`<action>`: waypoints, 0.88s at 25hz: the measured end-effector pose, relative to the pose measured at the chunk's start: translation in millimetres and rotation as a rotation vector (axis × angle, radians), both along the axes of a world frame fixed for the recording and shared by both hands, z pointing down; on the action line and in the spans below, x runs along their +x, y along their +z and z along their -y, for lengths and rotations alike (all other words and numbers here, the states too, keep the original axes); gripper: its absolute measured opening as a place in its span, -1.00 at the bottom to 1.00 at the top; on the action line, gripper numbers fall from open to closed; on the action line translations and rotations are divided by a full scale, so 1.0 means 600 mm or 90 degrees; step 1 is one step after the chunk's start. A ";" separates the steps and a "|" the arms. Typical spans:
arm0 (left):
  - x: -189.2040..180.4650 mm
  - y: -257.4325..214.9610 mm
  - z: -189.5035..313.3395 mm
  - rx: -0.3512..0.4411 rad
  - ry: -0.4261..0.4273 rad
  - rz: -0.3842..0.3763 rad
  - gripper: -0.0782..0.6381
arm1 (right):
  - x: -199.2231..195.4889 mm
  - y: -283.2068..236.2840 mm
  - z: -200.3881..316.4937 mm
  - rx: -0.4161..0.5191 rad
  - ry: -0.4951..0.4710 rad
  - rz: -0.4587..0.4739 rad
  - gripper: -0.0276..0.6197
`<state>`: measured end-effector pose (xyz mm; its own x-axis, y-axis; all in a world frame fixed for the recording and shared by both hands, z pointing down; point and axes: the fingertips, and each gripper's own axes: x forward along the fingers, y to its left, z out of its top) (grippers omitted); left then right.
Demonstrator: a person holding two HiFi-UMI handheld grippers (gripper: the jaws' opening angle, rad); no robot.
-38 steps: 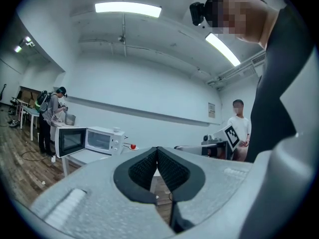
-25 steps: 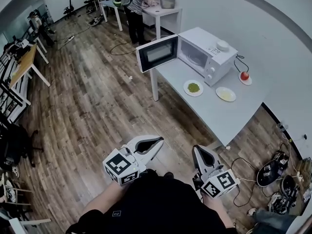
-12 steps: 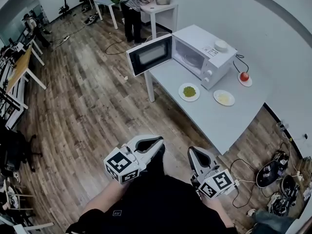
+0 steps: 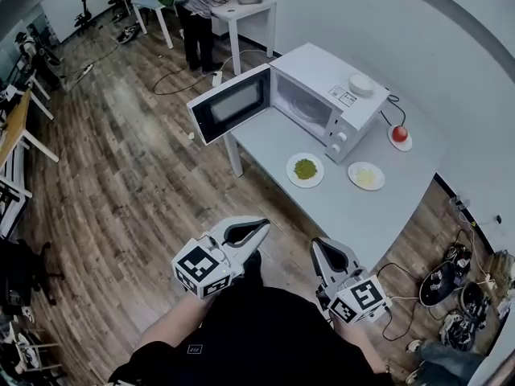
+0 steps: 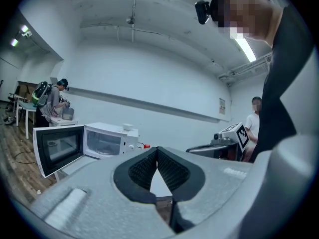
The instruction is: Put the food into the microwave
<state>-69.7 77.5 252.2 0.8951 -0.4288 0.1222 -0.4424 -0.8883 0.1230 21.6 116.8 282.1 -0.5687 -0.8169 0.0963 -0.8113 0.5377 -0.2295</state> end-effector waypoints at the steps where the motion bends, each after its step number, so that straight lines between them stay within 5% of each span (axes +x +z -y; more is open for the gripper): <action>1: -0.001 0.000 0.020 -0.002 0.004 -0.001 -0.76 | -0.003 0.001 0.018 -0.003 0.003 -0.003 -0.87; 12: -0.042 0.032 0.195 -0.010 0.056 0.027 -0.76 | -0.060 0.019 0.202 -0.038 0.033 -0.023 -0.87; 22: -0.008 0.063 0.307 -0.004 0.062 0.065 -0.76 | -0.019 0.070 0.306 -0.068 0.050 -0.082 -0.87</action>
